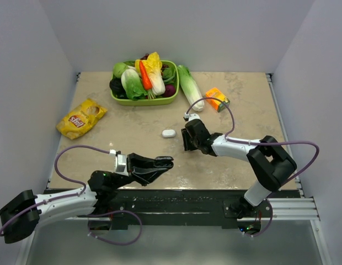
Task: Insert the wireless bluetooth earbuds into the charging case
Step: Pick up the earbud from the center of the board.
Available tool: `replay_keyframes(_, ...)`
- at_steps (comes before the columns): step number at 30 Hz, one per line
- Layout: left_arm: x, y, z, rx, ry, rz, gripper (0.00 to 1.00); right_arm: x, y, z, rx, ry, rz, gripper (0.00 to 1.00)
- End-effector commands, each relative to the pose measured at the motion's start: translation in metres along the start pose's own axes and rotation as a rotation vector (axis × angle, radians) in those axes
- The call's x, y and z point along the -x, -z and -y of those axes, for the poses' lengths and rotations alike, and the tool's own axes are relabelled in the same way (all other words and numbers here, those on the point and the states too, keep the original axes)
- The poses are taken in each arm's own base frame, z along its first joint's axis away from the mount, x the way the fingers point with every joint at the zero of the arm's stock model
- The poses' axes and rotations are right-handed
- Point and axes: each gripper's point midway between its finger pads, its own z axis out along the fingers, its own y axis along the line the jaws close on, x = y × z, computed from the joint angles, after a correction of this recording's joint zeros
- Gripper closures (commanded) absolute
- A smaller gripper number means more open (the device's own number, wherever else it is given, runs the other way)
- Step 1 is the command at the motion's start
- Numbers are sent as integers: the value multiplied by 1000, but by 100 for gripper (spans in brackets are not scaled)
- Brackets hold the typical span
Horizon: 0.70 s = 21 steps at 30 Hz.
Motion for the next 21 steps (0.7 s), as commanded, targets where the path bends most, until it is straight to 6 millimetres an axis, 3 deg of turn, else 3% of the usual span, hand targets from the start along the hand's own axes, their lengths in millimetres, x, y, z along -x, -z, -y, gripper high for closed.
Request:
replay_keyframes(1, -54, 48, -6, 39, 29, -118, 100, 21, -4, 5, -37, 1, 62, 57)
replay_keyframes(21, -56, 50, -6, 41, 31, -117, 100, 20, -9, 31, -170, -4, 55, 61)
